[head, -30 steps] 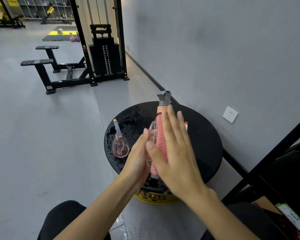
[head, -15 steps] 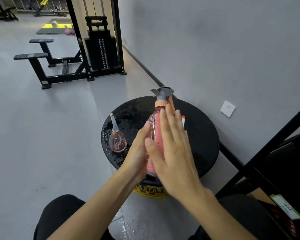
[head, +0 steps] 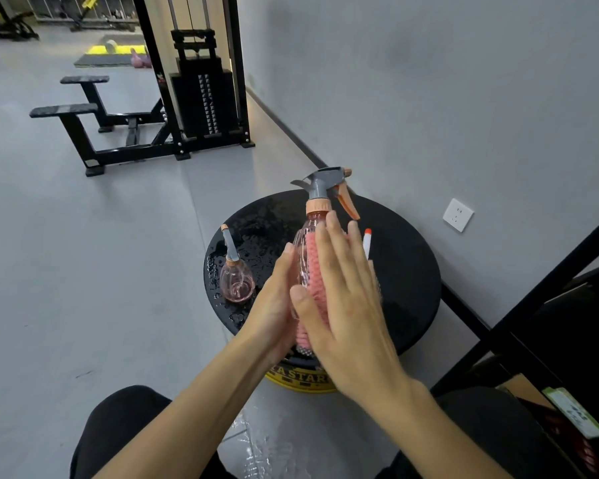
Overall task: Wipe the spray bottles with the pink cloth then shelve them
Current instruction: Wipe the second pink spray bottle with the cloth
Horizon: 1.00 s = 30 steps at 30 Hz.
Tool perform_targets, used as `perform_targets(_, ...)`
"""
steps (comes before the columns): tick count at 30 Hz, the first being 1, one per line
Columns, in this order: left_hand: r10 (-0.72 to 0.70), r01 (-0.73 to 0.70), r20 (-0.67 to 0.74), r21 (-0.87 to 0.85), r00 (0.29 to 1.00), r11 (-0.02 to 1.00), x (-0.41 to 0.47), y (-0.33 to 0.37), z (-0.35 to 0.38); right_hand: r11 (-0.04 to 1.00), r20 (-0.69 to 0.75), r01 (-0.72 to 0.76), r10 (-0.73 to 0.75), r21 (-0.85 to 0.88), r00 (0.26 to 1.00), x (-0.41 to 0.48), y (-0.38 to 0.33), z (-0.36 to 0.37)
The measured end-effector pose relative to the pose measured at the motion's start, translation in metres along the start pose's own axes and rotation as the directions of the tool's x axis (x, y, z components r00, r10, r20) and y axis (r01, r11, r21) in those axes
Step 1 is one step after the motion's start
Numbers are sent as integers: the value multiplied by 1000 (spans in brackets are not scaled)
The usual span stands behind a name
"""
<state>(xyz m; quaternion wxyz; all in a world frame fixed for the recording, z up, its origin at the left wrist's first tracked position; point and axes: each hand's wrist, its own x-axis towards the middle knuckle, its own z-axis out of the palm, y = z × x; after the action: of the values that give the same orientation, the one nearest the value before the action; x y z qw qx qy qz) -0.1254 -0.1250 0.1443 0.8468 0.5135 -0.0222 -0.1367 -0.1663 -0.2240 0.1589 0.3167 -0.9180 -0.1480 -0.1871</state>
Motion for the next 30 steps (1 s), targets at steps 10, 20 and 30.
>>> perform_targets(10, 45, -46, -28, -17, 999, 999, 0, 6, 1, 998, -39, 49, -47, 48, 998, 8, -2, -7)
perform_targets(20, 14, -16, 25, 79, 1000, 997, -10, -1, 10, 997, -31, -20, 22, 75, 999, 30, 4, -22)
perform_targets(30, -6, 6, -22, -2, 1000, 1000, -5, 5, 2, 999, -7, 35, -34, 22, 999, -10, -5, -7)
